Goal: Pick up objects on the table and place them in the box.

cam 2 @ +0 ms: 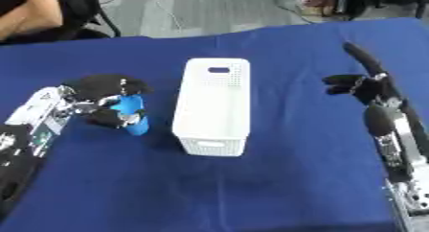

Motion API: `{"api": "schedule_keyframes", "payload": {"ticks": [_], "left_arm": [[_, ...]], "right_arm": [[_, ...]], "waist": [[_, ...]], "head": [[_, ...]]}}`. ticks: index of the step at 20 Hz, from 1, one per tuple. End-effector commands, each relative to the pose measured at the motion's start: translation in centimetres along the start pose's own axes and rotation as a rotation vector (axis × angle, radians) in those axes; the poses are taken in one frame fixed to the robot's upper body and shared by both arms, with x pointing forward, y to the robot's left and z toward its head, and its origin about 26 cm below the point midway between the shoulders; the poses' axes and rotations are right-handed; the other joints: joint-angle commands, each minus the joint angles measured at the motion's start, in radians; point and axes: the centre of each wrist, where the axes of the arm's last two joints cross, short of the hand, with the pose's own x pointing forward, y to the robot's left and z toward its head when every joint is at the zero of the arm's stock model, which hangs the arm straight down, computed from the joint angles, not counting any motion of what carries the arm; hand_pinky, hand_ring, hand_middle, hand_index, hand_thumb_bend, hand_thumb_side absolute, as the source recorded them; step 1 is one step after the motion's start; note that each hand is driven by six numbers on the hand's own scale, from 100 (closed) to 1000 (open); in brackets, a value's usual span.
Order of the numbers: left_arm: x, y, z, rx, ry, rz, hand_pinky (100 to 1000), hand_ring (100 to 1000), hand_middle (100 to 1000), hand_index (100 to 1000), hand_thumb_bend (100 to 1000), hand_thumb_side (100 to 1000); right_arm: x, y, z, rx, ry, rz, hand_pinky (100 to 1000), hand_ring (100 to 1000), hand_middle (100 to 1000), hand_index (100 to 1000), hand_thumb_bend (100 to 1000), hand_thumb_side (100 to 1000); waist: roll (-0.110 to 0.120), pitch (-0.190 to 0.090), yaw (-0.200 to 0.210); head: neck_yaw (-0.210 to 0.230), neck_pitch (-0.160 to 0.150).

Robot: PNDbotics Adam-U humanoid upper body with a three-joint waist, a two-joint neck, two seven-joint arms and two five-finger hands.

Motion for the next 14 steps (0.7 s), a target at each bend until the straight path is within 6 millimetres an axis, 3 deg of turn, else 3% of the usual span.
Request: {"api": "schedule_keyframes", "payload": {"ticks": [1,7,9,10,11,12,13,14], "left_arm": [[-0.4,0.8,-0.1,0.007,-0.001,-0.010,830,870,874,954,1000,1000],[-0.4,0.0,-0.4,-0.031,-0.013,0.025,801,839,861,946,1000,1000],[-0.4,-0.2,-0.5,-0.046,-0.019,0.038,762,813,843,935,1000,1000],[-0.4,-0.3,-0.5,-0.053,-0.023,0.046,696,760,807,913,985,1000],[-0.4,-0.4,-0.5,-0.059,-0.028,0.056,722,781,820,920,1000,1000],[-0.4,-0.4,-0.5,-0.062,-0.032,0.067,554,629,726,861,724,956],[-0.4,-0.5,-0.6,-0.065,-0.034,0.078,484,572,696,835,635,882],[-0.4,-0.4,-0.6,-0.069,-0.035,0.087,403,511,654,803,470,748]], "right_arm": [[0.4,-0.3,-0.3,0.002,-0.022,0.012,671,735,984,1000,519,1000],[0.4,-0.3,-0.3,0.001,-0.023,0.011,671,735,984,1000,518,1000],[0.4,-0.3,-0.3,0.001,-0.023,0.010,671,735,984,1000,518,1000],[0.4,-0.3,-0.3,0.002,-0.022,0.010,671,735,984,1000,518,1000],[0.4,-0.3,-0.3,0.002,-0.022,0.009,671,735,984,1000,518,1000],[0.4,-0.3,-0.3,0.003,-0.022,0.009,671,735,984,1000,518,1000],[0.4,-0.3,-0.3,0.004,-0.022,0.009,671,735,984,1000,518,1000],[0.4,-0.3,-0.3,0.004,-0.022,0.009,671,735,984,1000,518,1000]], "waist": [[-0.004,-0.008,-0.001],[-0.004,-0.008,-0.002],[-0.004,-0.009,-0.002],[-0.004,-0.009,-0.002],[-0.004,-0.009,-0.001],[-0.004,-0.009,-0.001],[-0.003,-0.009,-0.001],[-0.003,-0.009,-0.001]], "head": [[0.006,-0.008],[0.004,-0.006],[0.005,-0.007],[0.005,-0.007],[0.004,-0.007],[0.004,-0.007],[0.004,-0.007],[0.004,-0.007]]}}
